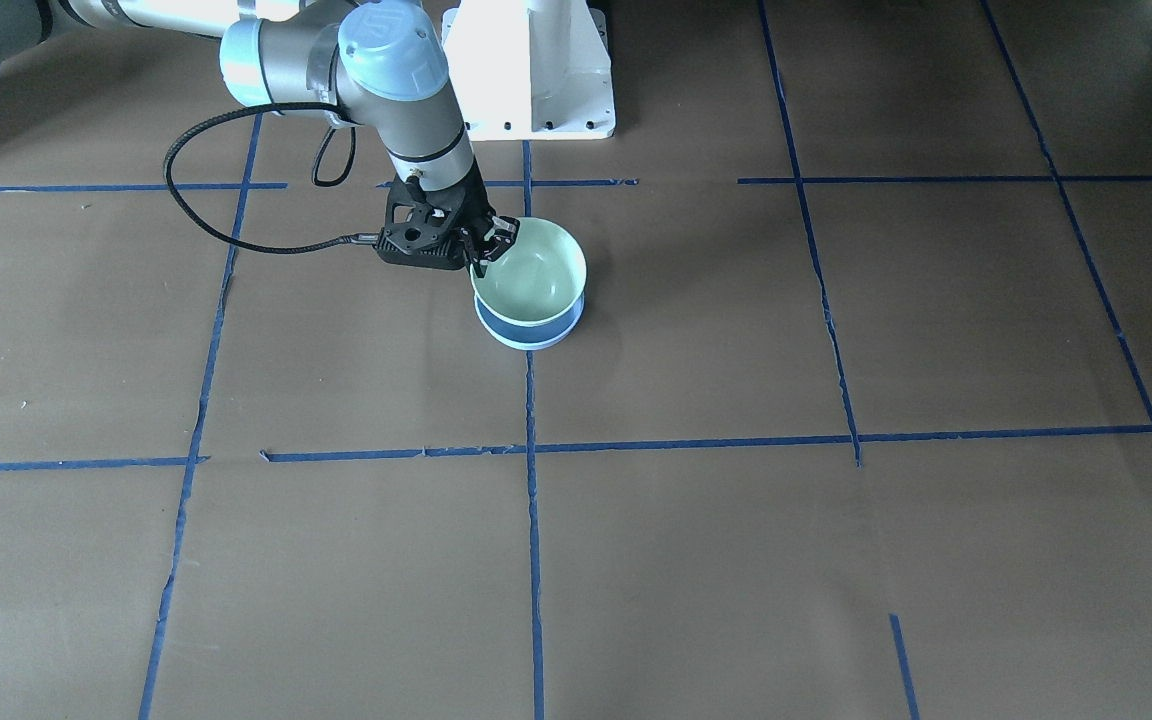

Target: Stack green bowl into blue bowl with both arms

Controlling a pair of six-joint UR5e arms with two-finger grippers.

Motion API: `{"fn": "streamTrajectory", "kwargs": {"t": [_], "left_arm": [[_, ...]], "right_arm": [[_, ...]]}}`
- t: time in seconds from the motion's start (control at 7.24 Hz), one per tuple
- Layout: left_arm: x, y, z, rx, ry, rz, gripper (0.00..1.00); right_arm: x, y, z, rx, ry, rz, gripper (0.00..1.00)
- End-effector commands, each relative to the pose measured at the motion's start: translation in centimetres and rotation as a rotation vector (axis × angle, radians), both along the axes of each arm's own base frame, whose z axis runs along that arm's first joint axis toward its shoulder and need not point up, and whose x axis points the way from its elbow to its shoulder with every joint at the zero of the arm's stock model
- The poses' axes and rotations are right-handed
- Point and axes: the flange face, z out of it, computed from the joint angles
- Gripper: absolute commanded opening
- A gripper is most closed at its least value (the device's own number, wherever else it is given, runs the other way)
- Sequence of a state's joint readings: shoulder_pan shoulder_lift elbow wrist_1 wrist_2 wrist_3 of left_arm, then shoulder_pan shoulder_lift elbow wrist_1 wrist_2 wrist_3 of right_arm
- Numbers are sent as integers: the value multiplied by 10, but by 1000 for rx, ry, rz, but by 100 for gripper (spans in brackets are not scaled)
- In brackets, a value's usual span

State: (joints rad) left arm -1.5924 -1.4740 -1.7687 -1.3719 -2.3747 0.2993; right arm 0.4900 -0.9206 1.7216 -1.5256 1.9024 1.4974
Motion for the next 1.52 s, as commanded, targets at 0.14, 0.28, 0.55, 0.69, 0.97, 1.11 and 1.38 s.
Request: {"fn": "streamTrajectory", "kwargs": {"t": [0.14, 0.28, 0.55, 0.69, 0.97, 1.11, 1.38], "left_arm": [[0, 0, -1, 1, 0, -1, 100], [0, 0, -2, 3, 0, -1, 100], [0, 0, -4, 6, 0, -1, 100], [0, 0, -4, 5, 0, -2, 100], [0, 0, 0, 7, 3, 5, 100], [0, -1, -1, 17, 3, 6, 100], [1, -1, 1, 12, 1, 4, 100]], "right_arm": [[-15, 0, 14, 5, 38, 9, 2], [-16, 0, 14, 6, 39, 9, 4], [-16, 0, 14, -10, 38, 23, 74], [-15, 1, 12, -4, 34, 19, 100], [11, -20, 1, 1, 9, 24, 100], [46, -47, 4, -20, -18, -12, 100], [152, -120, 41, 44, 34, -119, 100]]}}
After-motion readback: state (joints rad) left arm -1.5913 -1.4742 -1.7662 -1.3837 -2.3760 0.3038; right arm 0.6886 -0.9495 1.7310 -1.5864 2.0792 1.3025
